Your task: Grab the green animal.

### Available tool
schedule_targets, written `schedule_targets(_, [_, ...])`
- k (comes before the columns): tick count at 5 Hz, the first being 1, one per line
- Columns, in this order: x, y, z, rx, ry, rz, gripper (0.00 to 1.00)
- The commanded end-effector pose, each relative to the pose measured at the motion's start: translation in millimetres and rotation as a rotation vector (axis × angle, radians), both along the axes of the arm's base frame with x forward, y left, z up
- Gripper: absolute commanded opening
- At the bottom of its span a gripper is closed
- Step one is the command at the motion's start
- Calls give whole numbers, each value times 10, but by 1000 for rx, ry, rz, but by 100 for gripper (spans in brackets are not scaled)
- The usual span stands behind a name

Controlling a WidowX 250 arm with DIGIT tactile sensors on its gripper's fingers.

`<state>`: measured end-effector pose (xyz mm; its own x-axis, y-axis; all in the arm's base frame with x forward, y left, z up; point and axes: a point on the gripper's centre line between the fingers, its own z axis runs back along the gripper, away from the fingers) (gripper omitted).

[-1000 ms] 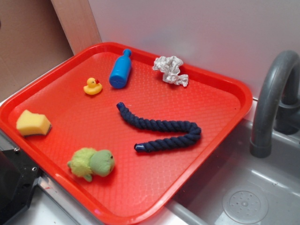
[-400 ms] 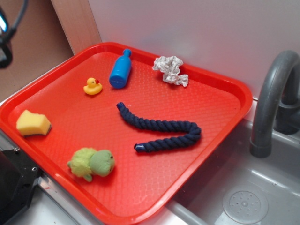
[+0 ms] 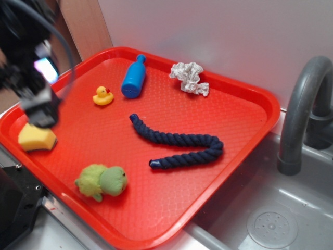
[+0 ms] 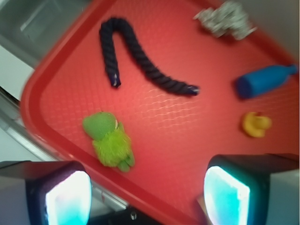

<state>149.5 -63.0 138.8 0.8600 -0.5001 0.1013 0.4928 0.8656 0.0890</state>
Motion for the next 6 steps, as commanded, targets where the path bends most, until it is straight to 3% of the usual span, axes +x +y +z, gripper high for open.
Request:
schedule_targets(1, [54,-236,-619,41,86,-73,100])
schedule_targets(3, [-172,-365,-867,26,213,-151,100])
schedule_targets(4, [-155,-382,-1080,0,190,-105,0])
schedule_targets(5, [-108,-438,-1224,32,90,-53,0])
schedule_targets(6, [-60,-346,-1072,64,31,19,0])
